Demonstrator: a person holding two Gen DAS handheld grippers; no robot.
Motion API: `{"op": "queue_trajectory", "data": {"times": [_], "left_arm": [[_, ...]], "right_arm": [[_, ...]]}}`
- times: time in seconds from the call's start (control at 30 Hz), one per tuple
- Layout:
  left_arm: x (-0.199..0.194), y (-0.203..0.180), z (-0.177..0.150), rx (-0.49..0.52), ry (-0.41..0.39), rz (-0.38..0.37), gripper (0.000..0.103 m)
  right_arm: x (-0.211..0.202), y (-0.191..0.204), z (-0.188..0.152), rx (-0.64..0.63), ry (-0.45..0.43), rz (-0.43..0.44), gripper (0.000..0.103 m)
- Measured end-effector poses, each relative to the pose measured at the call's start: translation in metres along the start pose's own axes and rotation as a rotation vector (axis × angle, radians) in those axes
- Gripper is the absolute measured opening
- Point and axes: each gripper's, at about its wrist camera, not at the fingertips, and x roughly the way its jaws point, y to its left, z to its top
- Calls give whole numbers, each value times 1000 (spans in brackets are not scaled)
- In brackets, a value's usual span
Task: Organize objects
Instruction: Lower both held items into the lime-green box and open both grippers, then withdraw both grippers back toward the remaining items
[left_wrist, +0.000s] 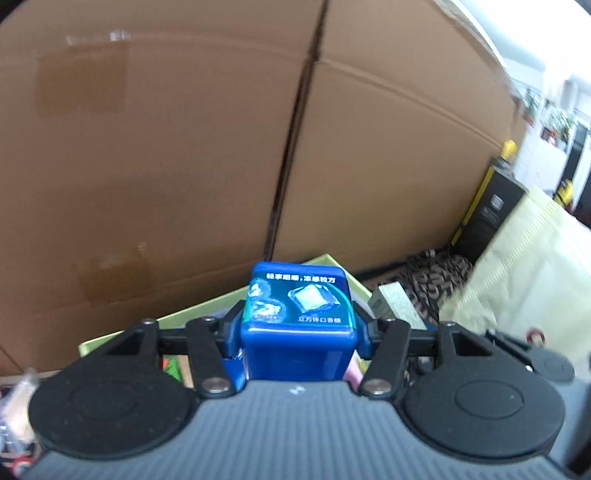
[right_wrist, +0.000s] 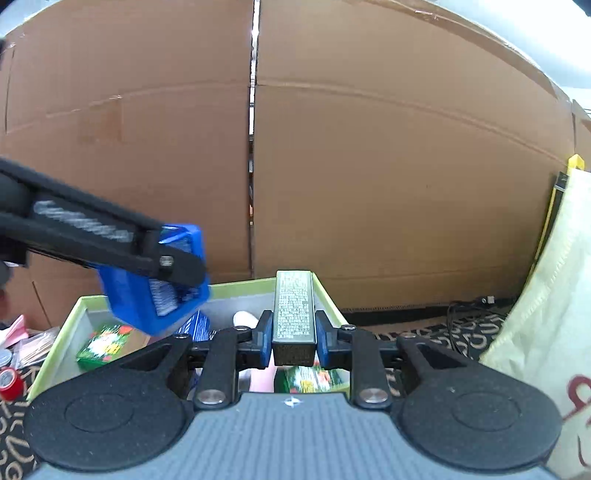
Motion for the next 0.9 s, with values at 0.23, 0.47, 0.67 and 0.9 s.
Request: {"op": "queue_trajectory", "data": {"times": [0.23,0.47,0.67,0.9], "left_arm": [[21,23,-13,-40,-54,26,103],[-6,34,-45,-18,-49,102,103],[-59,39,-72,-3,-29,161,103],[-138,68,-109,28,-23,251,103]], "right_arm": [[37,-2,-24,-97,58,-39,47],[-6,-15,-38,31,-22,-66,72],[-45,0,-32,35,-64,-35,84],[-89,42,-47,29,-73,63,87]]}}
